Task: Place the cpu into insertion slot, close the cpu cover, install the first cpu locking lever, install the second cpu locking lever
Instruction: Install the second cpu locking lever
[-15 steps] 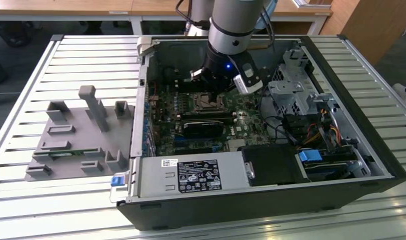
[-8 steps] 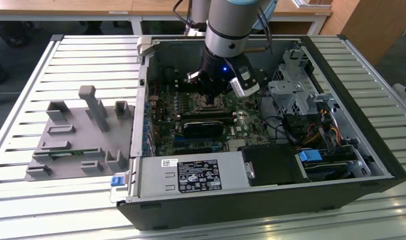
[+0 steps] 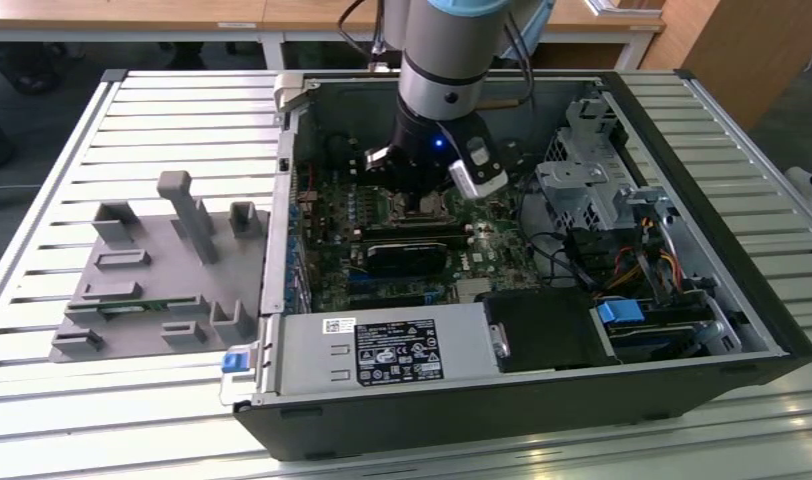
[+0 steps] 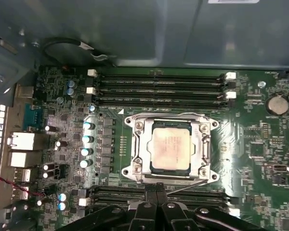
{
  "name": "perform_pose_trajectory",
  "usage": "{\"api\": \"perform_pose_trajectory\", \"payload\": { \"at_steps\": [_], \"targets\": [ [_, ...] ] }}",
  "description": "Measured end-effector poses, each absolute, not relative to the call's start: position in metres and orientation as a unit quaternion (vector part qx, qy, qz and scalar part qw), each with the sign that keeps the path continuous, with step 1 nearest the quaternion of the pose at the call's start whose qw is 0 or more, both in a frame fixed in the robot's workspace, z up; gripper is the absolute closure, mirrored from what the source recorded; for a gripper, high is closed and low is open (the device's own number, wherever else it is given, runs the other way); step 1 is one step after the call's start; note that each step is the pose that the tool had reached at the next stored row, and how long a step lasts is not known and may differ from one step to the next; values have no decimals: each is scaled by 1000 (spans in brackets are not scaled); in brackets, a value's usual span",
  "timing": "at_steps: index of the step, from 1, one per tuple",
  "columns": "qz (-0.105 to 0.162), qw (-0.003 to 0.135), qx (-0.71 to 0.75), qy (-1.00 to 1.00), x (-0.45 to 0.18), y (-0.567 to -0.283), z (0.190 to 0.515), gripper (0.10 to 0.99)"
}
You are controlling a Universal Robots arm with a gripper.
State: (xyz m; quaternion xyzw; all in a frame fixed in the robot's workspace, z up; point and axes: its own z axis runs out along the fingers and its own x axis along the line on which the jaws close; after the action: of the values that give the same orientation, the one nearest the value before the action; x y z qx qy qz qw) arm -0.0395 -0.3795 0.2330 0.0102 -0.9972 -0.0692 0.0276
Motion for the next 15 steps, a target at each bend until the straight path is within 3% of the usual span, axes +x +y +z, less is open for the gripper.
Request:
{"api": "perform_pose_trajectory", "payload": {
  "at_steps": [15],
  "targets": [
    [-78,27,8,-997,-46,-383,220,976]
  ]
}}
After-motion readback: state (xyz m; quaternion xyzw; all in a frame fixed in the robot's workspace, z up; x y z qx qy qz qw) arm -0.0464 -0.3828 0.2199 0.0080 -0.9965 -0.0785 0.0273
